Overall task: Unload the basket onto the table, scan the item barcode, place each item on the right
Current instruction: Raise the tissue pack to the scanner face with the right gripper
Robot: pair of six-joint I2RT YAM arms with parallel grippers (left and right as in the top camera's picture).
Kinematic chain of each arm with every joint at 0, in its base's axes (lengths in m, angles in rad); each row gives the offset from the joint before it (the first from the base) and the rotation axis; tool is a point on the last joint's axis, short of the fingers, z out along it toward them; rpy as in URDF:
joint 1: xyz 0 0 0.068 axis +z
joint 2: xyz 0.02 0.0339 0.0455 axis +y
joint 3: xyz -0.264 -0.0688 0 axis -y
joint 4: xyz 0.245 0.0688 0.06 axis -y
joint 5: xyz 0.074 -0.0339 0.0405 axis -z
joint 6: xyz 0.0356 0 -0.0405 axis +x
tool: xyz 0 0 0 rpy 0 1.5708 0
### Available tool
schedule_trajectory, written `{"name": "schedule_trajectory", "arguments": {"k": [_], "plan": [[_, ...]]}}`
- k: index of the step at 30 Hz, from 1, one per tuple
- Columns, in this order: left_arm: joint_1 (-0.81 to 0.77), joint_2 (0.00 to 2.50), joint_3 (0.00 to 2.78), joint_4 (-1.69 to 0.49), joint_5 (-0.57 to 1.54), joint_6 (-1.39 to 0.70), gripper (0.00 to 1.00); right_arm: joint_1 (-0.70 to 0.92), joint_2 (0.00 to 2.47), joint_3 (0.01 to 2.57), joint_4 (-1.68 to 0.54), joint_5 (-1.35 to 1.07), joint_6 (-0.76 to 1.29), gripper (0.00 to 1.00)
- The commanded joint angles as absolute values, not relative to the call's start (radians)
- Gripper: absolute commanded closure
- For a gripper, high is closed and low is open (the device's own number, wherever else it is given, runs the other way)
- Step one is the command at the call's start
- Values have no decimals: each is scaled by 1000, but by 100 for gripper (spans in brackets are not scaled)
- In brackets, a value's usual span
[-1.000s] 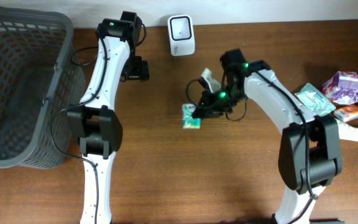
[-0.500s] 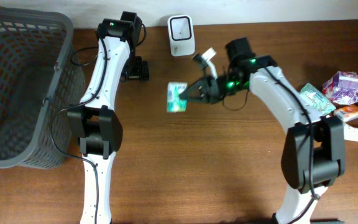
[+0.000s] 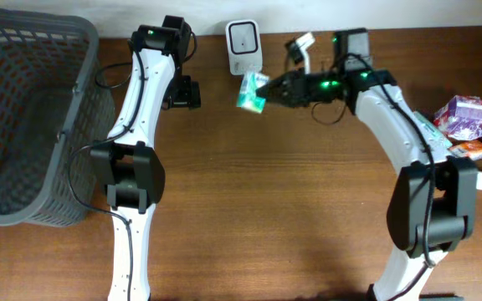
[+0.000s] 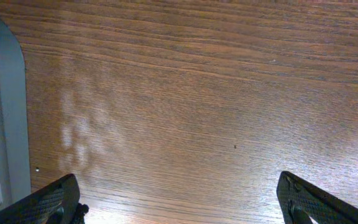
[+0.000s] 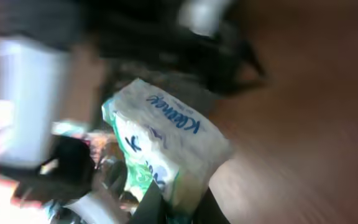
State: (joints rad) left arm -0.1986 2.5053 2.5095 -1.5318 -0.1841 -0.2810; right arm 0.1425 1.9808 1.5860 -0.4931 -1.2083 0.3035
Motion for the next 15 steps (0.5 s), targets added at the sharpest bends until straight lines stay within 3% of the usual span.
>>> {"name": "schedule_trajectory", "arguments": {"k": [1,5,8,15], "plan": [[-193,2492,2506,-1533,-191,-291,1,260,1972,1588,-694,-439,311,96],[-193,2492,2506,-1533,-191,-291,1,339,1971,1646,-755,74,316,96],[-193,2492,2506,-1533,-191,-291,1,385,1972,1668,-564,416,29,96],[-193,2492,2506,-1533,-191,-291,1,397,2141,1668,60,212,-462,95]]}}
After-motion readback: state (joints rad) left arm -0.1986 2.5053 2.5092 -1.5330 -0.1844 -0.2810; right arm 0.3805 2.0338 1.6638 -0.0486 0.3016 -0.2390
